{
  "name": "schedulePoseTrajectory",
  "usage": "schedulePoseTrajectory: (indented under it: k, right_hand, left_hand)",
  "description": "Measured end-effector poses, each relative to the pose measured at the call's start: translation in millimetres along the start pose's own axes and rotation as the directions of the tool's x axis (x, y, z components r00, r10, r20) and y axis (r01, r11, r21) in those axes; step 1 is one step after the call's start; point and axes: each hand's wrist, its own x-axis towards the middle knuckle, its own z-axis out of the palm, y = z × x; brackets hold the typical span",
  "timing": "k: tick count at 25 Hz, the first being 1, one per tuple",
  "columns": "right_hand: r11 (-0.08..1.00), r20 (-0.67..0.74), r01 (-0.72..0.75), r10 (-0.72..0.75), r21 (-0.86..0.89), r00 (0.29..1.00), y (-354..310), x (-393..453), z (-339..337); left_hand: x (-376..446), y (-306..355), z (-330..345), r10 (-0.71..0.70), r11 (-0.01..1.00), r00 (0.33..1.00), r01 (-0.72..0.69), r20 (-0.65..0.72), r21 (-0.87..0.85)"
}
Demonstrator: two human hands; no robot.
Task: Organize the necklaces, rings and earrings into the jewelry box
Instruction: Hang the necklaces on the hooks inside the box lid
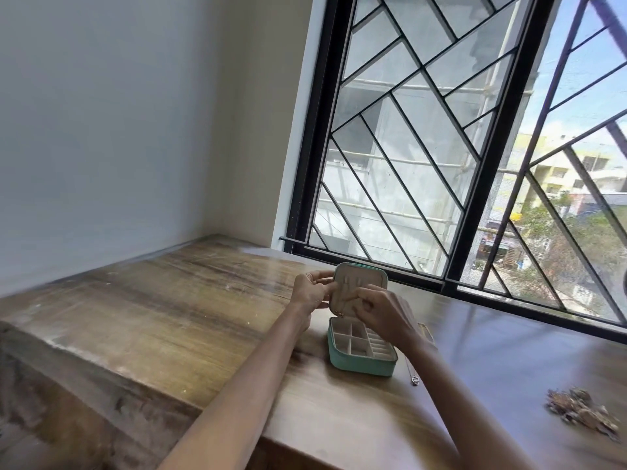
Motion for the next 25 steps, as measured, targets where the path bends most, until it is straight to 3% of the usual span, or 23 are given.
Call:
schedulePoseTrajectory:
  k: [8,20,25]
  right_hand:
    - [0.996,0.199,0.077,-0.066,-0.047,0.978,-2.7,6.3,-1.1]
    - [0.997,0.179,0.056,-0.066,0.058,0.982,0.5,-3.3,-4.9]
    - [0.997,0.034,-0.040,0.038,0.061,0.999,-3.6,-4.6,-11.6]
  left_hand:
    - [2.9,-3.7,-0.4,0.047,0.999,0.999,-0.046,0.025,-0.022]
    - [3.4,-5.1,-0.2,0.049,0.999,0.999,-0.048,0.019,-0.008]
    - [1.7,-3.4,-0.5,0.051,0.999,0.999,-0.051,0.019,-0.012]
